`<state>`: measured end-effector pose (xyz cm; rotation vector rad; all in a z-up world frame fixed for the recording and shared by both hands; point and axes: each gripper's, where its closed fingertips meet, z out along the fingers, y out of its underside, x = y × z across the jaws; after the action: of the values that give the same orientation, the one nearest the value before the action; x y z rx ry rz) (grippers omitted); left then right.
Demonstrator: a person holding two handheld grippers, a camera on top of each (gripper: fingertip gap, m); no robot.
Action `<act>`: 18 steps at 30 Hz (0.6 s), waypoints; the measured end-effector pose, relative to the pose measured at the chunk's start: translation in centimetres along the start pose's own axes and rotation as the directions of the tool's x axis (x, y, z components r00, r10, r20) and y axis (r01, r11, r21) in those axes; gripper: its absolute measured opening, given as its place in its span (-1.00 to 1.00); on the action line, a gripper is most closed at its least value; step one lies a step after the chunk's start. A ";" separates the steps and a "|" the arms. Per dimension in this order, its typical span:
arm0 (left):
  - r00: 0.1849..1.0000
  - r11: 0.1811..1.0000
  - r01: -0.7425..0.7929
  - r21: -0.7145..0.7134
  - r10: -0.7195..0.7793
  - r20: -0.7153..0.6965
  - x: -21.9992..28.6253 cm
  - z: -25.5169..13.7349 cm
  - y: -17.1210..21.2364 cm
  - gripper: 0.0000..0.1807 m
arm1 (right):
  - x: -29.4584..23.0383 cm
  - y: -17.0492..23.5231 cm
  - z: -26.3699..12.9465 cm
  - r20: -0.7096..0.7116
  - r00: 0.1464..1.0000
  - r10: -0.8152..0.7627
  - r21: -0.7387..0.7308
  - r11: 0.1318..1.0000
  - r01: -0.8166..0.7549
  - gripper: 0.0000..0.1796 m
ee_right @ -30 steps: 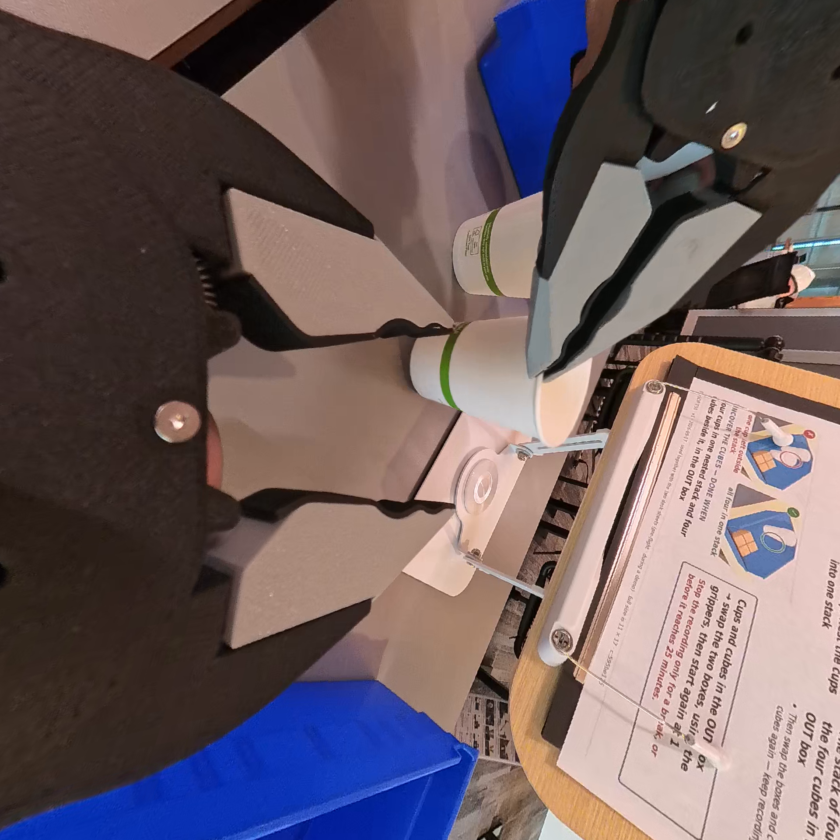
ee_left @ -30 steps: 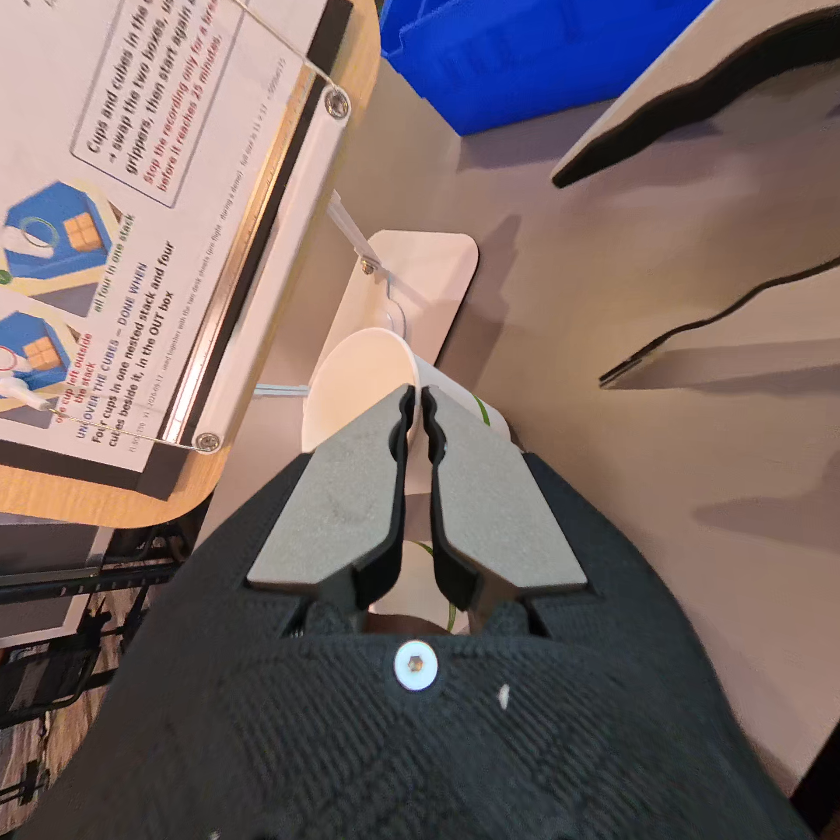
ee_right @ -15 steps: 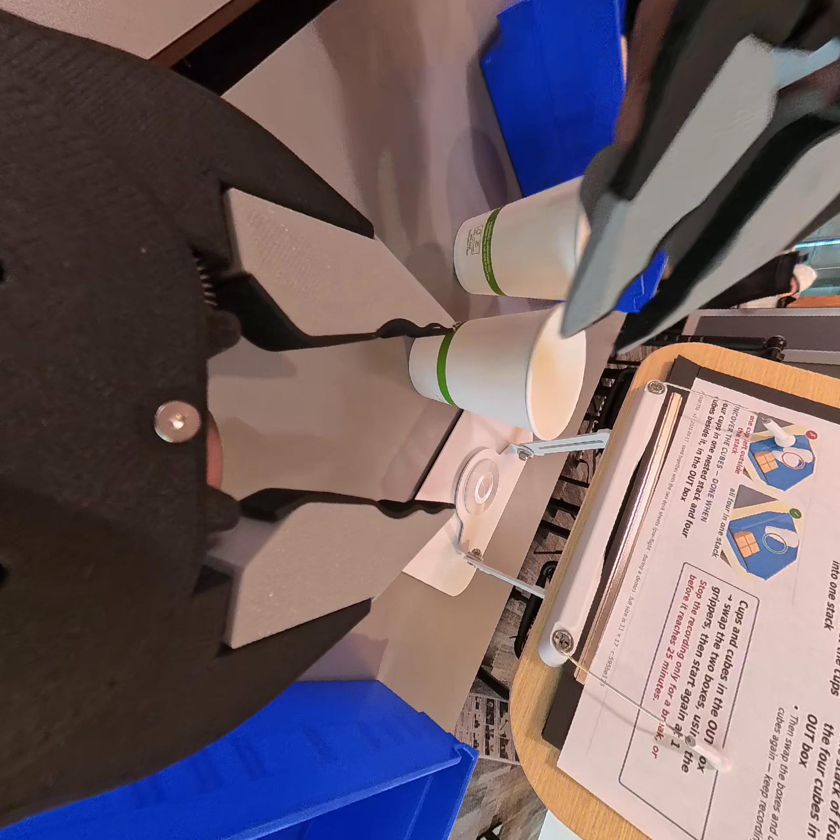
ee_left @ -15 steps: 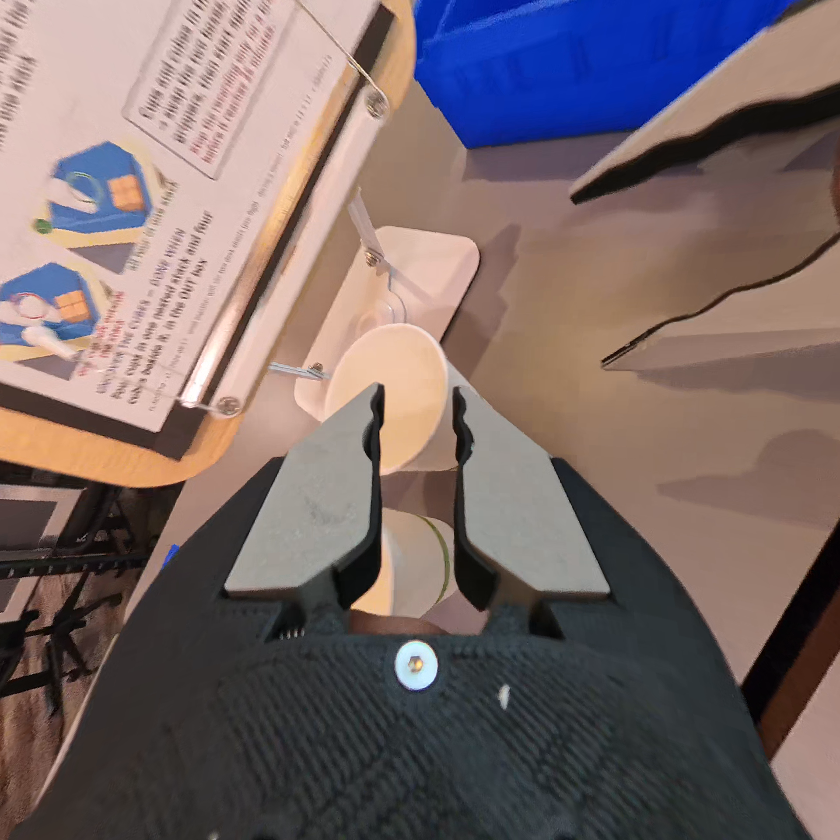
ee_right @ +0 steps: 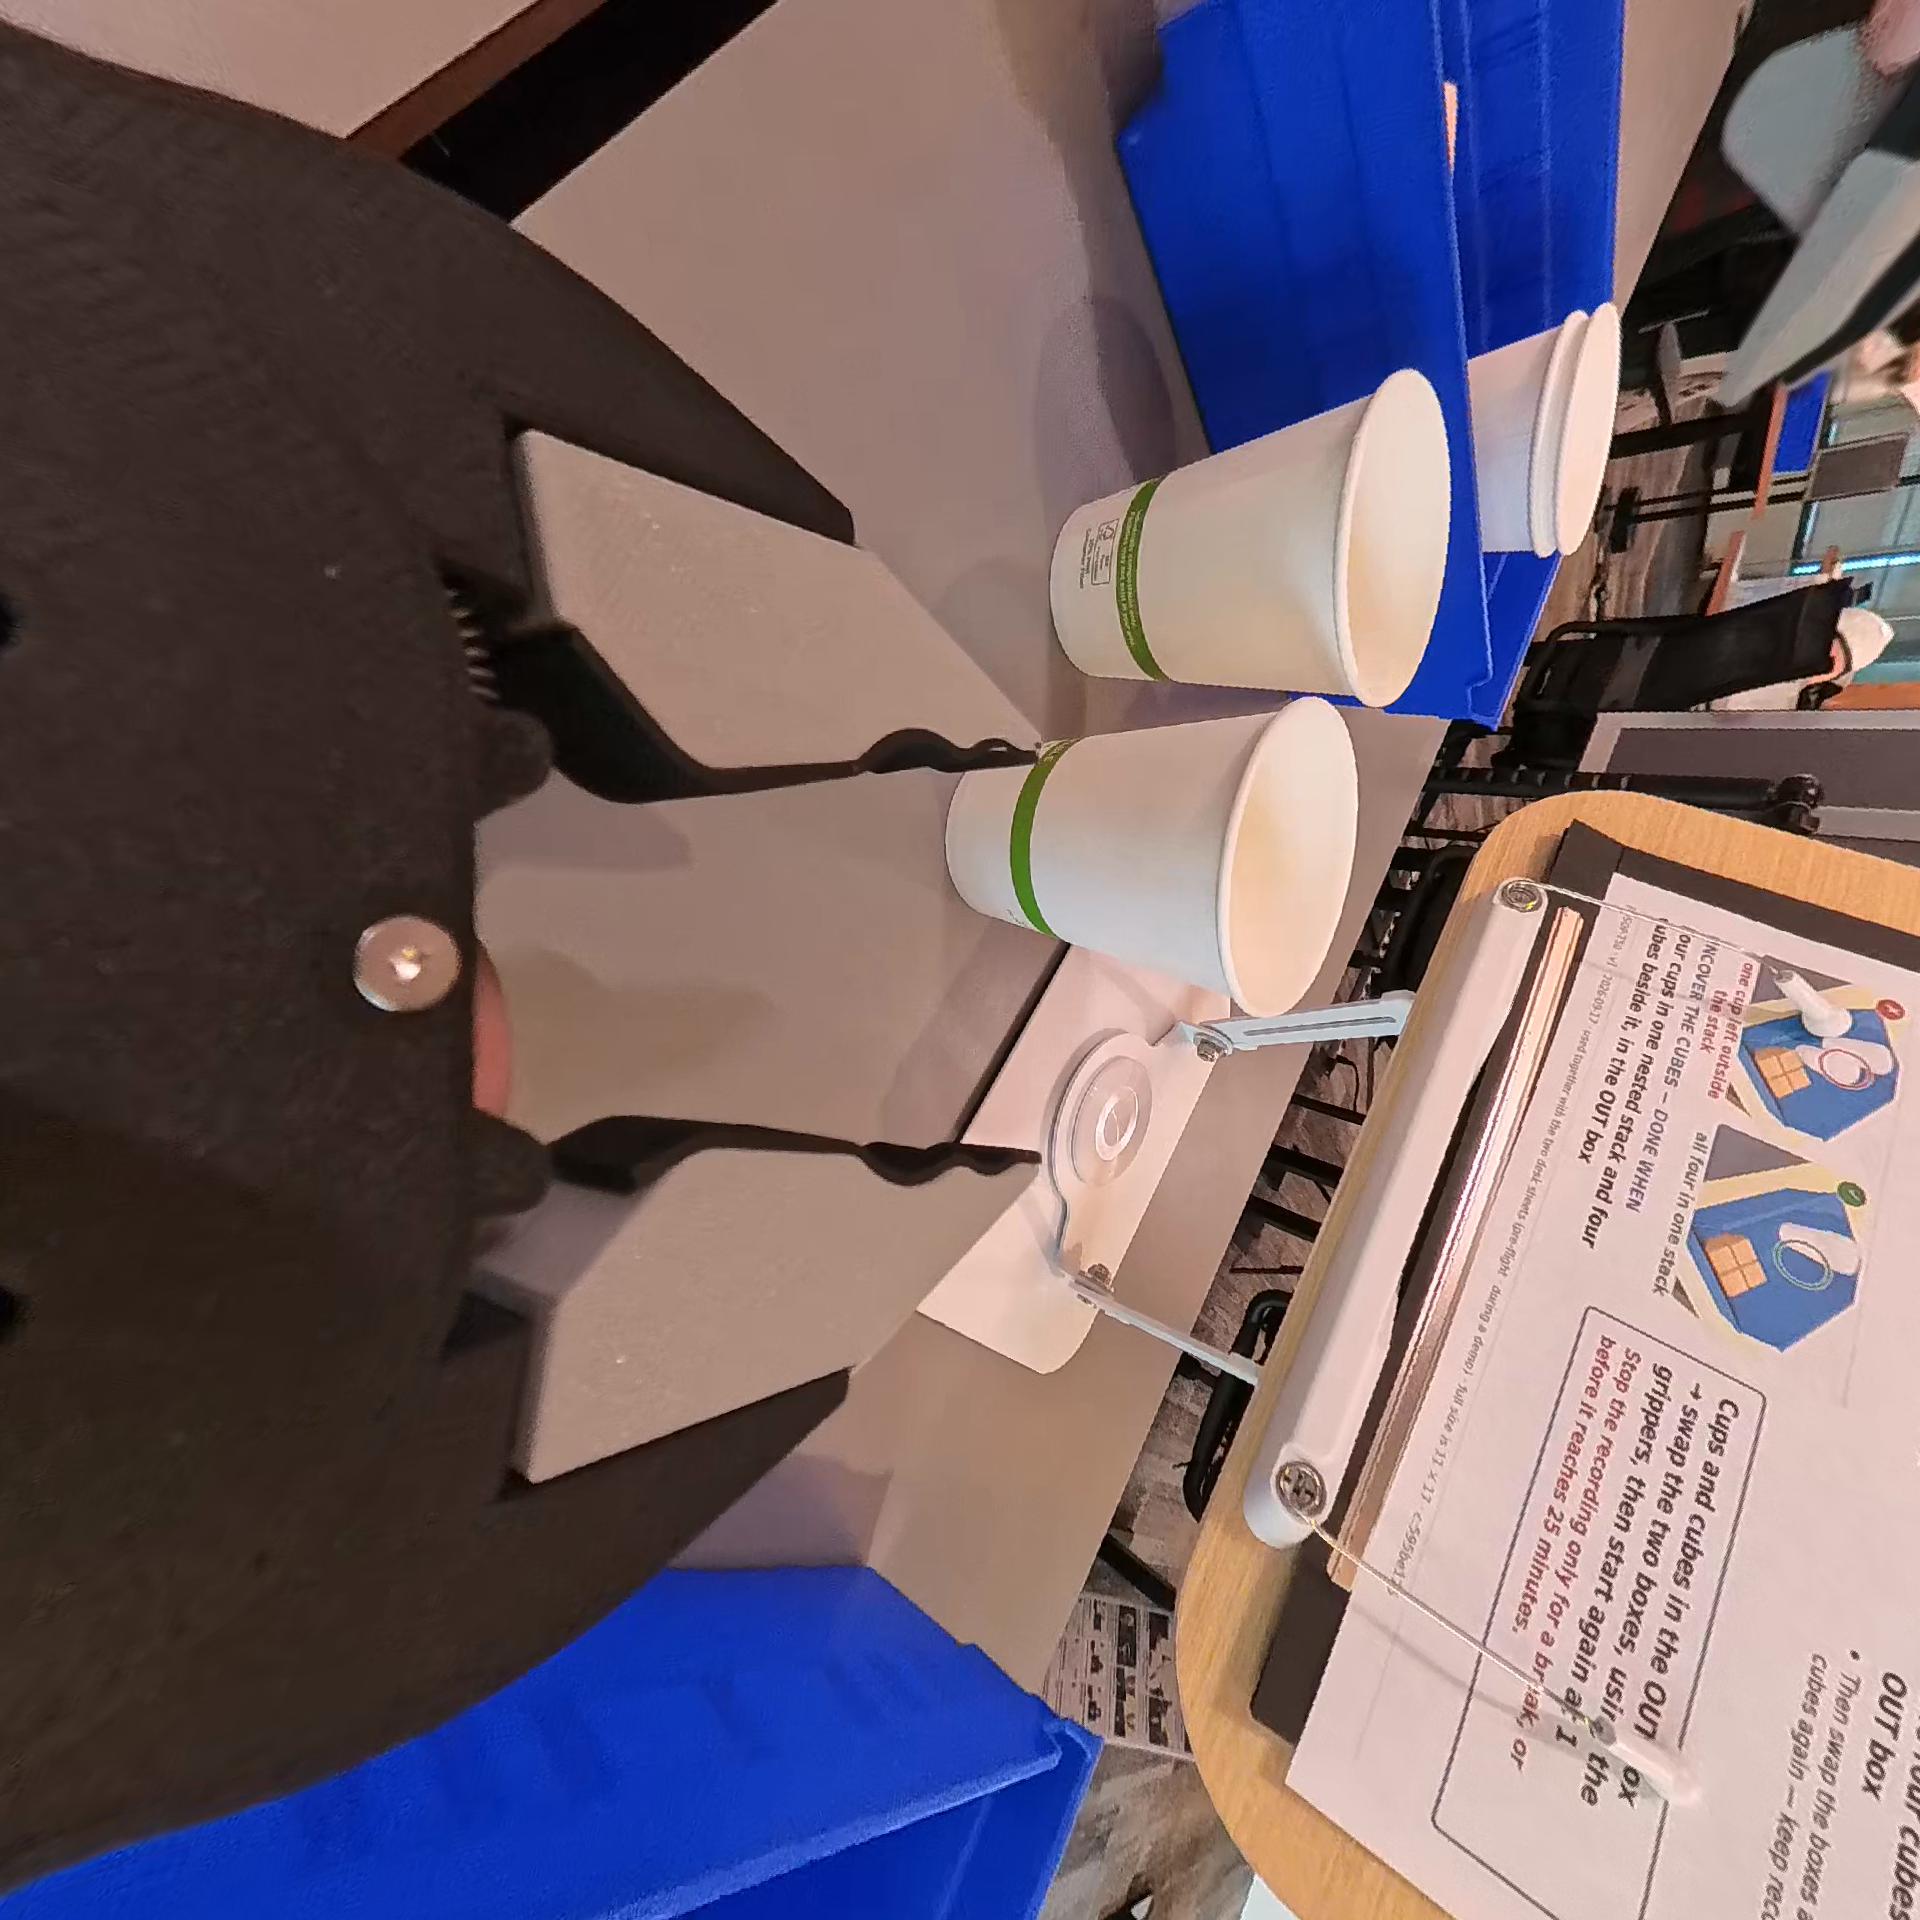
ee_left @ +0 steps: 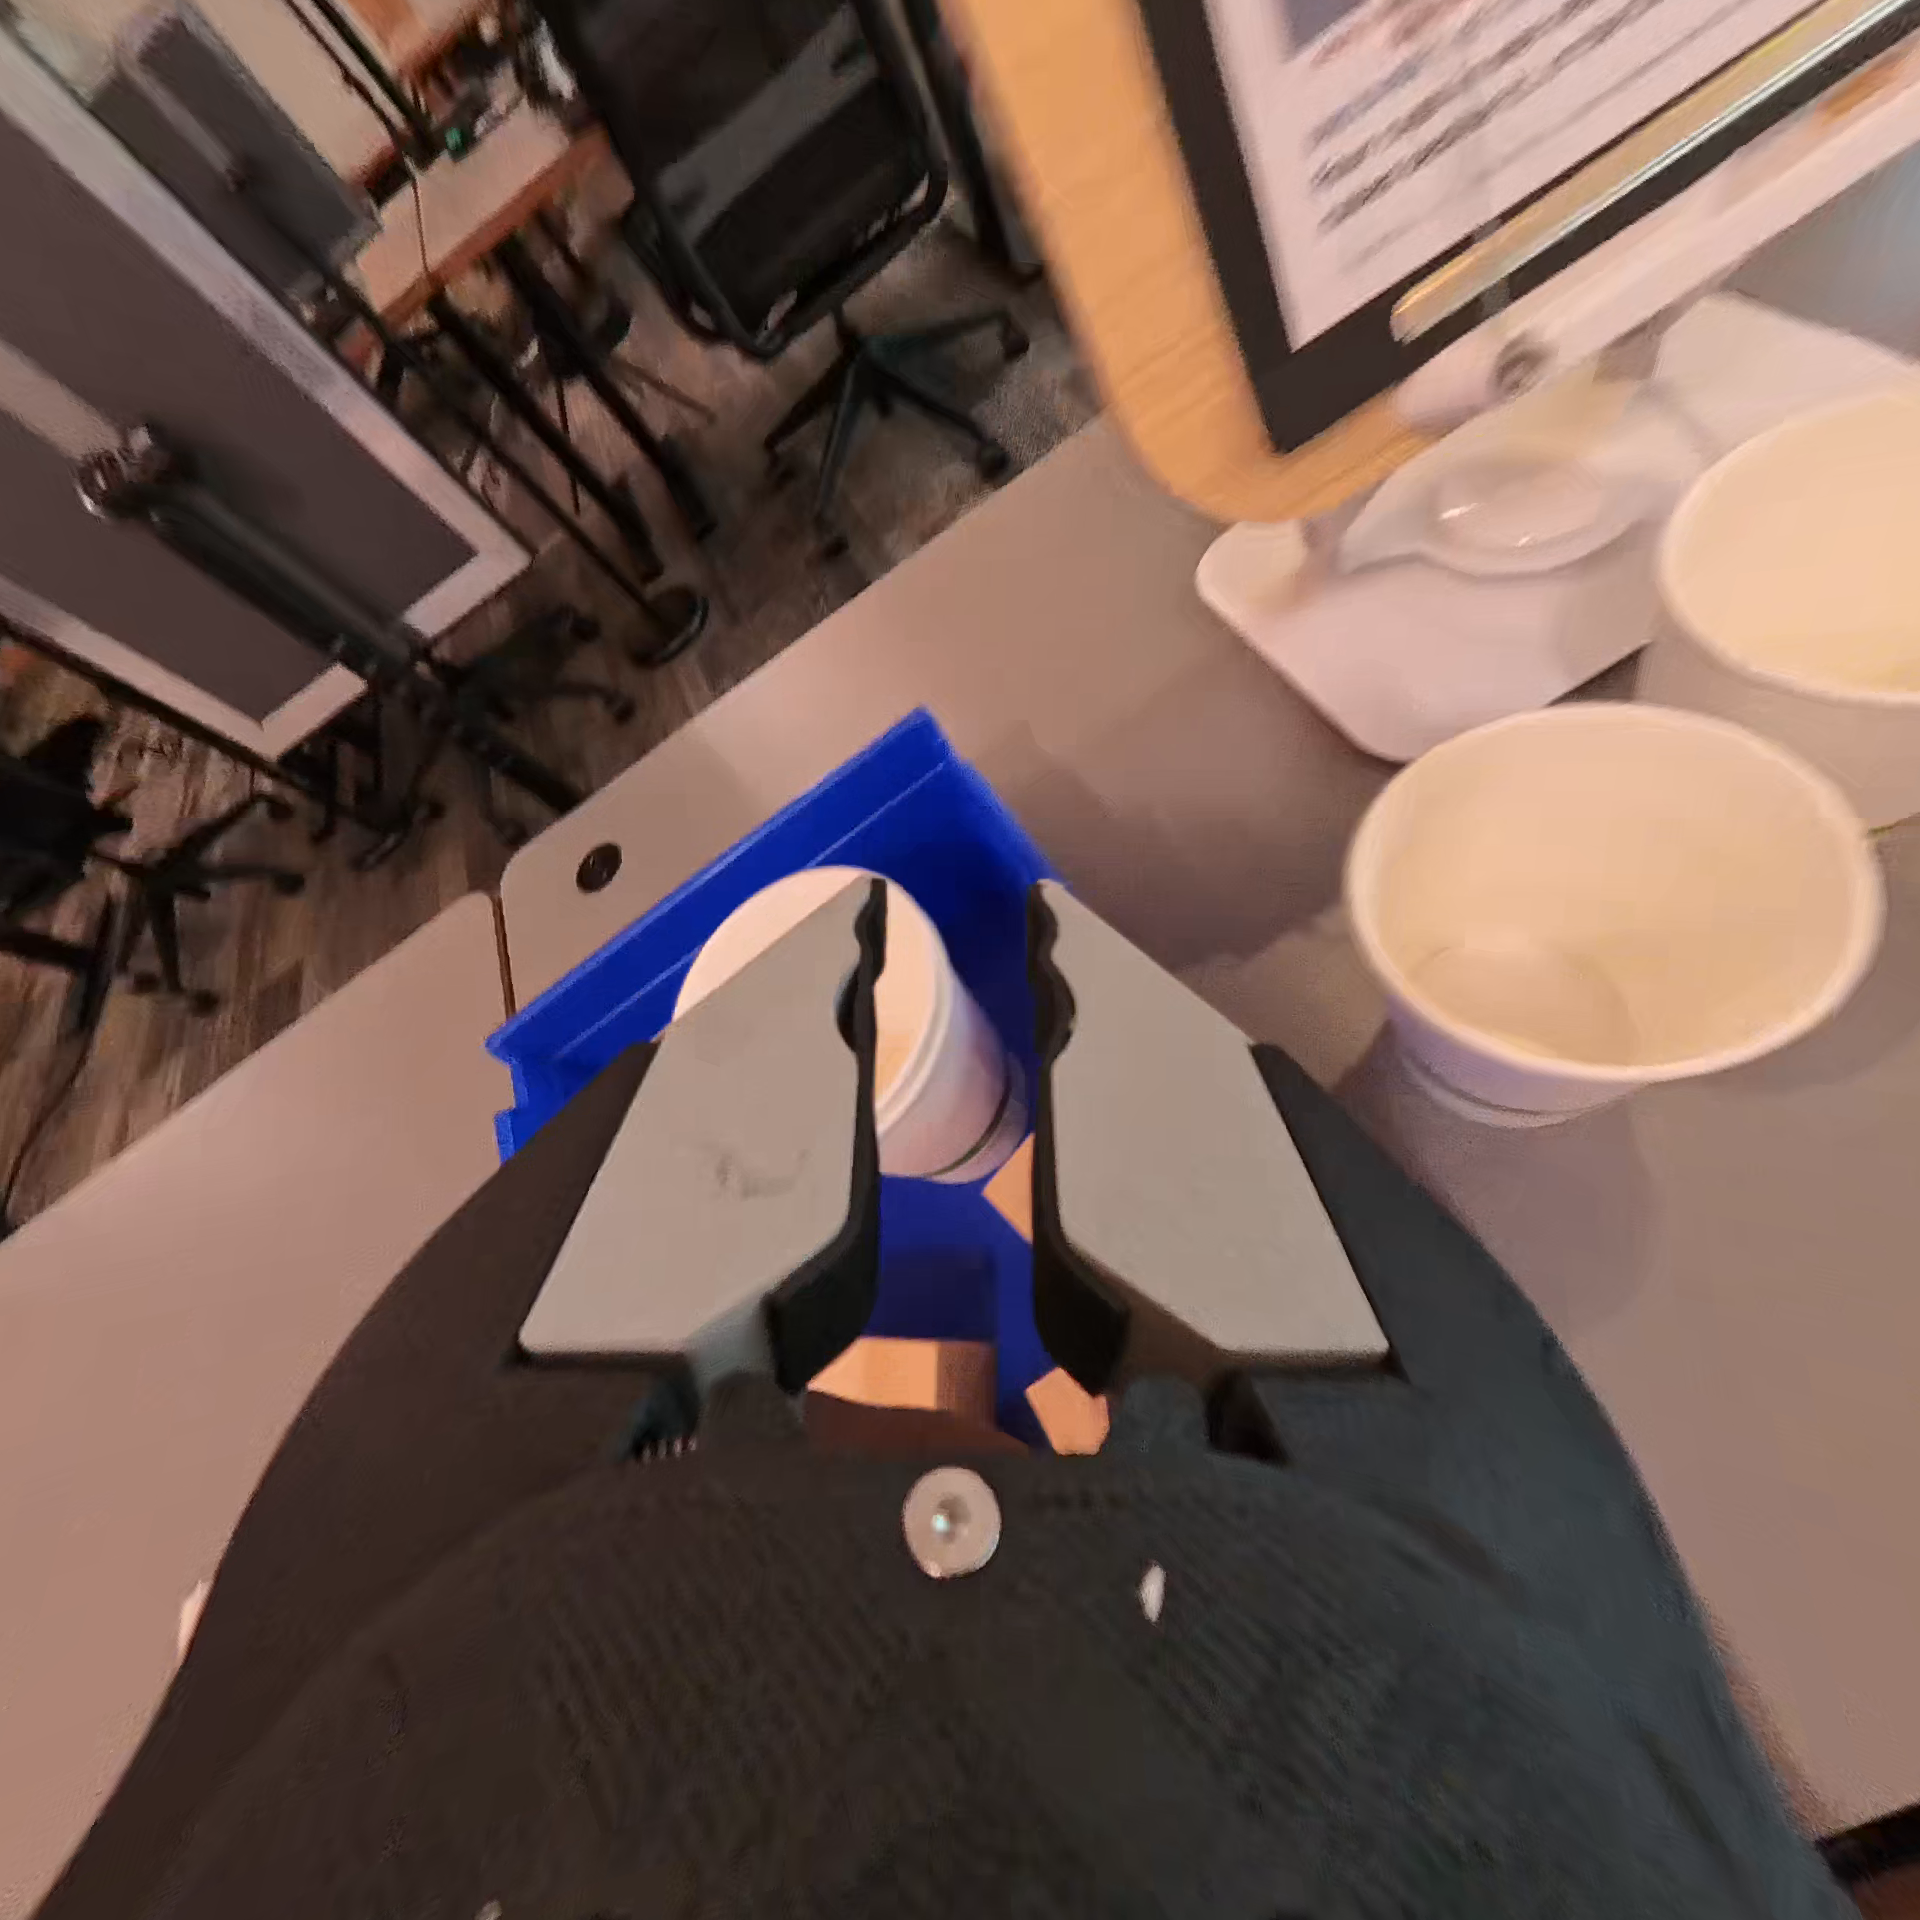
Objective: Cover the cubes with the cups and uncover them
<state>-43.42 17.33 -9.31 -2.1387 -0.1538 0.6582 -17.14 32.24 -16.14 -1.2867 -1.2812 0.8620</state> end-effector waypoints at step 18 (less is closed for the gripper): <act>0.999 0.983 0.045 -0.177 -0.046 -0.003 -1.7 3.9 5.9 -0.74 | -0.2 0.5 0.3 0.005 1.000 -0.006 -0.016 1.000 0.006 -0.22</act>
<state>-47.60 15.91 -15.12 -2.3002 -0.2657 0.6301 -17.34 32.17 -16.68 -1.2935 -1.2983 0.8526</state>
